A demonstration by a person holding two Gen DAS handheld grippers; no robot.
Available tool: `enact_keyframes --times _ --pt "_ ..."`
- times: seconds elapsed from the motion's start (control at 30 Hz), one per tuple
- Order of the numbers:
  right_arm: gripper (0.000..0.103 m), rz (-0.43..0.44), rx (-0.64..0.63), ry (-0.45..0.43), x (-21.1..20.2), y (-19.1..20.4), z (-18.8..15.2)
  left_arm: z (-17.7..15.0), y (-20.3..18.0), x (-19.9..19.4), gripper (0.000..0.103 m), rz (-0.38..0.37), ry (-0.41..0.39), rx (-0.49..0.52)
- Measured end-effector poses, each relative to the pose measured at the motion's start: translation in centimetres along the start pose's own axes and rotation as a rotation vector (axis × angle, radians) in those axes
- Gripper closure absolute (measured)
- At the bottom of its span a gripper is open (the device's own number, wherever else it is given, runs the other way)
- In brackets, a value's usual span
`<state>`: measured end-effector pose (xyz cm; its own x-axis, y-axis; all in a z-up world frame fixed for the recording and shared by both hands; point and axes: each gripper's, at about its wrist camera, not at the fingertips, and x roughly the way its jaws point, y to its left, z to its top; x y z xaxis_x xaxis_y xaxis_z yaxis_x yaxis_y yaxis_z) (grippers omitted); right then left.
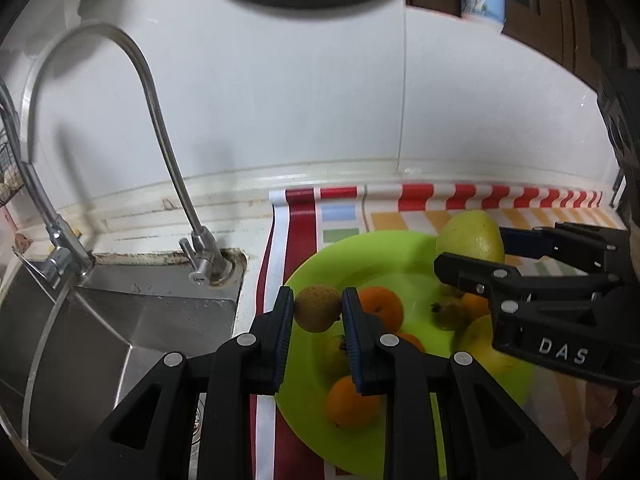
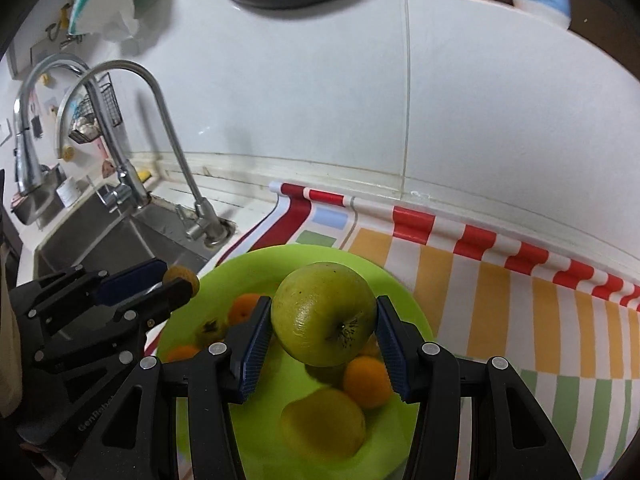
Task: Organize fruits
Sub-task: 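Open the right tool over the plate while the left tool releases the brown fruit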
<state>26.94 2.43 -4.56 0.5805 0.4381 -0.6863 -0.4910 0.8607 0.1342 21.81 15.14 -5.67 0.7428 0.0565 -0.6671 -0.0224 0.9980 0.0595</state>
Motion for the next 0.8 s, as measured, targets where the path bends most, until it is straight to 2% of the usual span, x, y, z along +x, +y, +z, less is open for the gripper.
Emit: enact_keyframes --times 0.27,0.47,0.53,0.8 --pt "0.051 -0.015 0.021 0.061 3.2 -0.6 0.6 -0.7 0.3 2.6 0.078 -0.014 0.06 0.007" --pt "0.05 -0.03 0.017 0.097 4.2 -0.5 0.6 -0.8 0.8 3.3 0.077 -0.05 0.082 -0.025" --pt "0.041 -0.021 0.023 0.09 4.0 -0.5 0.6 -0.8 0.8 3.3 0.077 -0.058 0.087 -0.029" --pt "0.041 -0.059 0.01 0.013 0.9 -0.1 0.1 -1.0 0.6 2.1 0.075 -0.062 0.072 -0.03"
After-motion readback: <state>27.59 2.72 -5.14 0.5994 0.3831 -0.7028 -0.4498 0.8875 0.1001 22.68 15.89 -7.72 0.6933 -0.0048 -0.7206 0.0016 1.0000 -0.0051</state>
